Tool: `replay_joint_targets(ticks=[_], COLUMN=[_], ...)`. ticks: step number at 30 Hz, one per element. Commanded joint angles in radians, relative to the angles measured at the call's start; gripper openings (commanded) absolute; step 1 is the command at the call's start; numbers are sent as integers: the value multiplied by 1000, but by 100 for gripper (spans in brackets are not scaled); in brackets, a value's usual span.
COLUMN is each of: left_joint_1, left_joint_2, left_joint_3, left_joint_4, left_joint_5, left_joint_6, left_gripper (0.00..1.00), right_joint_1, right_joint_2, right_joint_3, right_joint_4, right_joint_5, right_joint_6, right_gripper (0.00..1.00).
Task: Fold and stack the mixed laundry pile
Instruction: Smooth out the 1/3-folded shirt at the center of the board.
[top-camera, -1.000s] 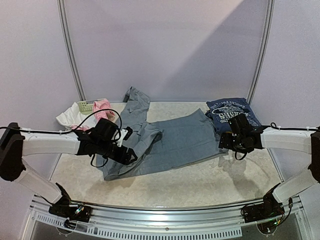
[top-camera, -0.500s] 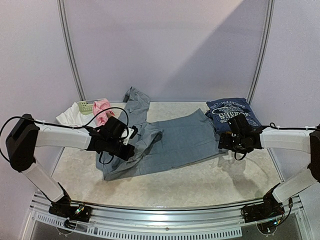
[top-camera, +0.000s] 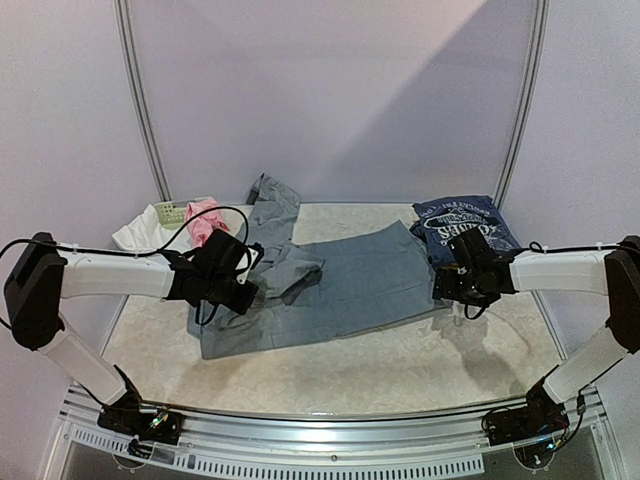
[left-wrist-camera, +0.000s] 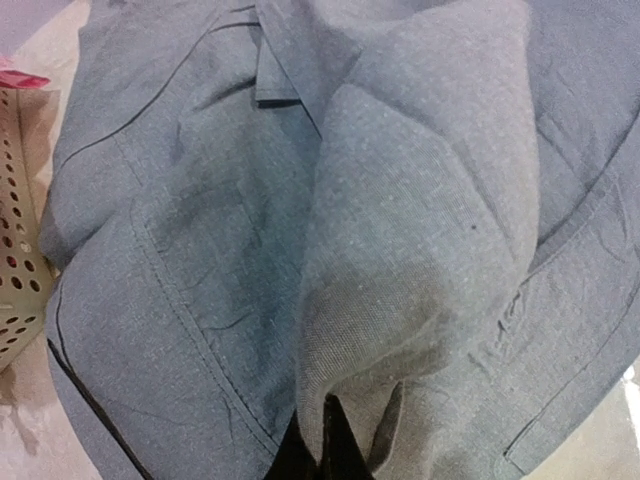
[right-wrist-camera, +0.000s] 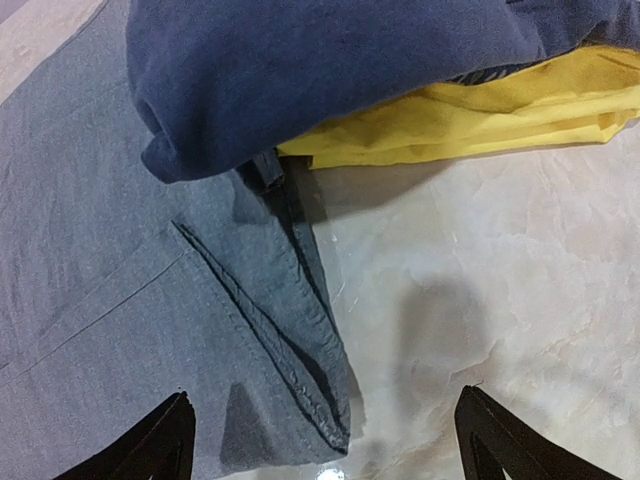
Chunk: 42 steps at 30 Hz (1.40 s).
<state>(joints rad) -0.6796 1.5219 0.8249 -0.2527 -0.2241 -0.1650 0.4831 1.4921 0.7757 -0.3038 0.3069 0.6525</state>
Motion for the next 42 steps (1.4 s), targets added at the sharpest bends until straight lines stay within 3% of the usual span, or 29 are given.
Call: replay_joint_targets(ticks=[1, 6, 15, 19, 21, 33, 42], left_joint_1=[23, 36, 38, 34, 30, -7, -9], left_joint_2=[-11, 11, 10, -70, -109, -312, -404], left_joint_3=[-20, -22, -48, -76, -76, -128, -250], left_joint_4=[53, 98, 123, 88, 31, -251, -294], left_joint_5=[-103, -152, -364, -415, -428, -284, -190], left_joint_6=[17, 19, -60, -105, -128, -355, -513], left_gripper=[0, 1, 33, 66, 73, 74, 63], right_joint_1=[-5, -6, -6, -5, -6, -71, -71], right_joint_2=[27, 36, 33, 25, 19, 13, -13], right_joint_3=[32, 33, 19, 10, 4, -60, -125], right_joint_4=[10, 13, 18, 33, 46, 133, 153], right_joint_5=[4, 4, -1, -20, -38, -225, -286], right_joint_6=[-14, -15, -14, -14, -15, 15, 62], right_gripper=[91, 91, 91, 91, 92, 86, 72])
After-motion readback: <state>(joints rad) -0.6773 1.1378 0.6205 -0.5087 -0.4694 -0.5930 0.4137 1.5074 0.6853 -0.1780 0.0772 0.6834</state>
